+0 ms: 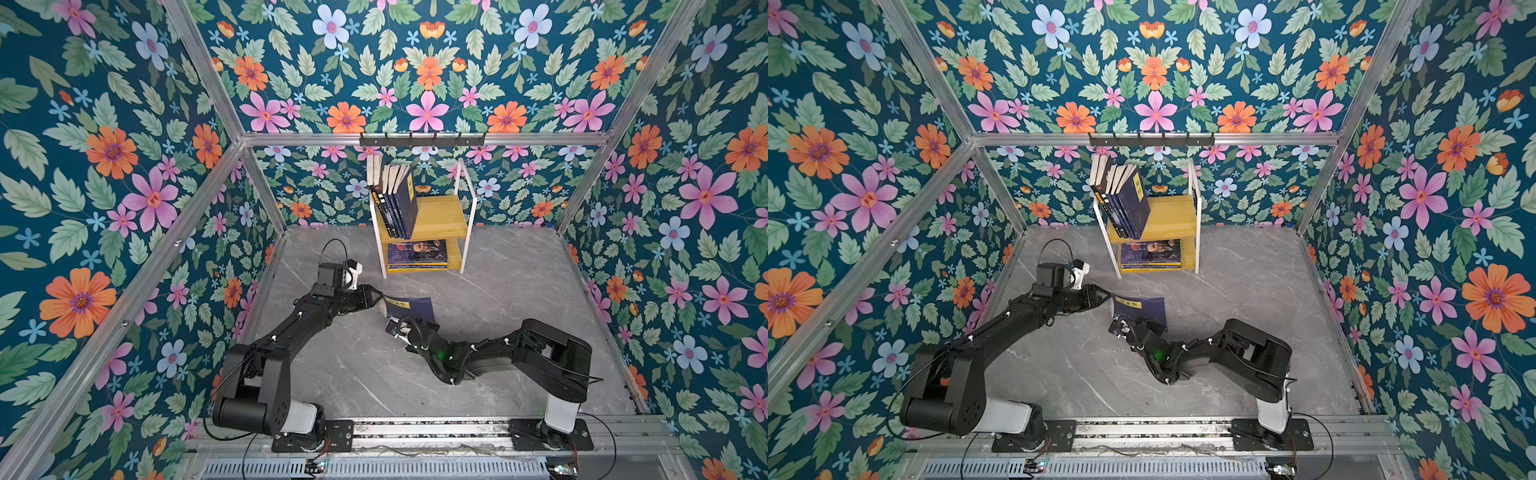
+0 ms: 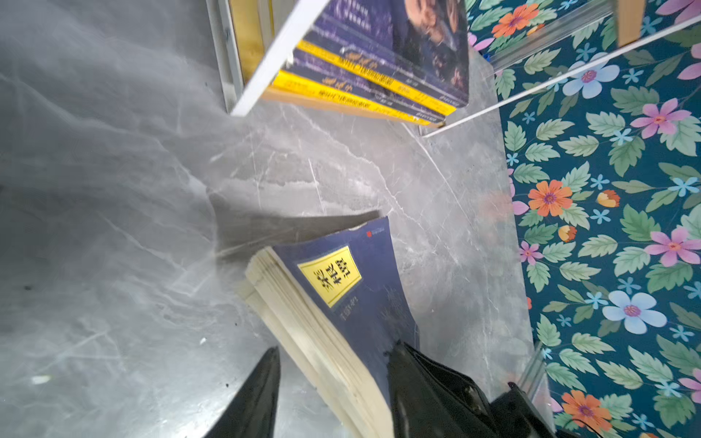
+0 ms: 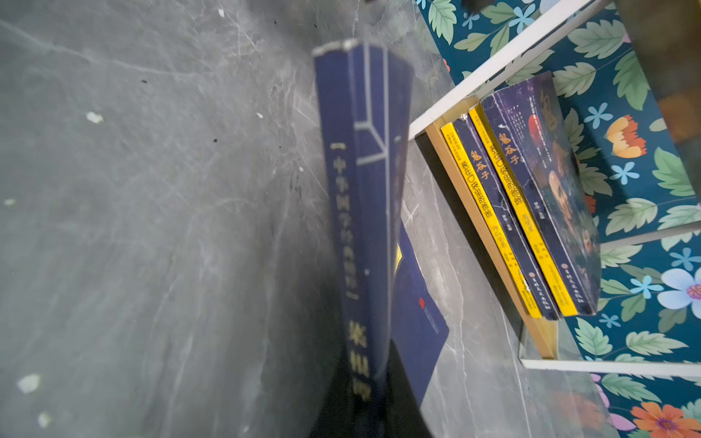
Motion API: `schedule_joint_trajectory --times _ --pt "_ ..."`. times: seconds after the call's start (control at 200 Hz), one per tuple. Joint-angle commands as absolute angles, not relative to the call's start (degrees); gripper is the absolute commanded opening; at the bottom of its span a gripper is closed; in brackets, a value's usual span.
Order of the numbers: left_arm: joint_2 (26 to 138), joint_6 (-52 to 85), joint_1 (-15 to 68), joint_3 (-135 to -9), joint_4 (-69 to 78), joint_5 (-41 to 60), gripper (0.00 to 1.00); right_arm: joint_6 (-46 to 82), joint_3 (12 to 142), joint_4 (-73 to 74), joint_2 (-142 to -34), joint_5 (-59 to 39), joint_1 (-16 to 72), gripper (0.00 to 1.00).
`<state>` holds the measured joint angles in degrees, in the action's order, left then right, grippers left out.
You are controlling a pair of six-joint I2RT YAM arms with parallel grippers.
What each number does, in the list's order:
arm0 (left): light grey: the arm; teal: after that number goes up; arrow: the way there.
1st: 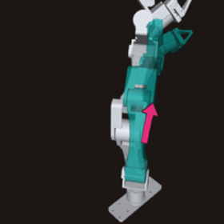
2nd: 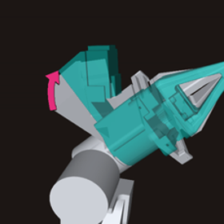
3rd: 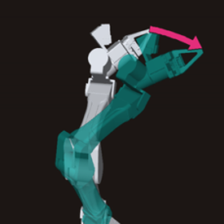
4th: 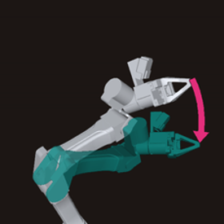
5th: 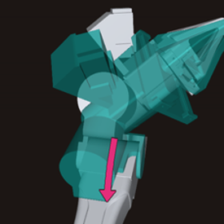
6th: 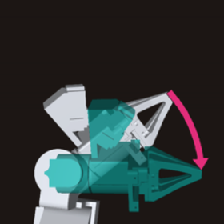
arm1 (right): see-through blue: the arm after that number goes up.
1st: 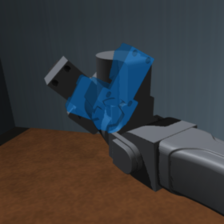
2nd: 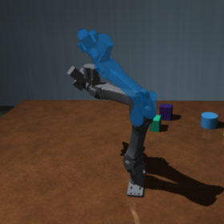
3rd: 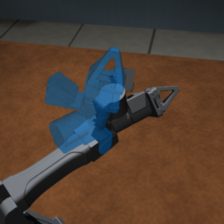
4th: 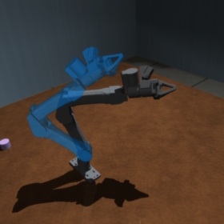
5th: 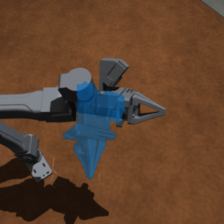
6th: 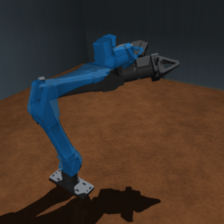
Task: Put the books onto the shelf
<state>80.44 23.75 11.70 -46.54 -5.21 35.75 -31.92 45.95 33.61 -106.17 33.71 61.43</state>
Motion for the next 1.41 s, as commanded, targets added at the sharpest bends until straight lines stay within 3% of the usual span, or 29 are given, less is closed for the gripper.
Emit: schedule_joint_trajectory --times 0.0,0.31,0.76,1.4 --pt "79.0 21.0 9.7 -46.5 -6.0 33.1 0.54 -36.7 46.2 35.0 -104.9 35.1 61.0 0.00" --pt "74.1 17.7 1.8 -44.8 -3.8 32.9 0.69 -45.3 46.6 33.1 -98.7 34.0 57.8 0.00" --pt "72.3 11.0 -0.1 -45.8 -5.8 33.3 0.85 -59.4 52.5 30.1 -96.3 28.9 50.5 0.00" --pt "72.9 10.3 -0.5 -45.6 -5.6 34.5 0.86 -66.6 63.4 32.2 -103.7 26.1 42.6 0.00"
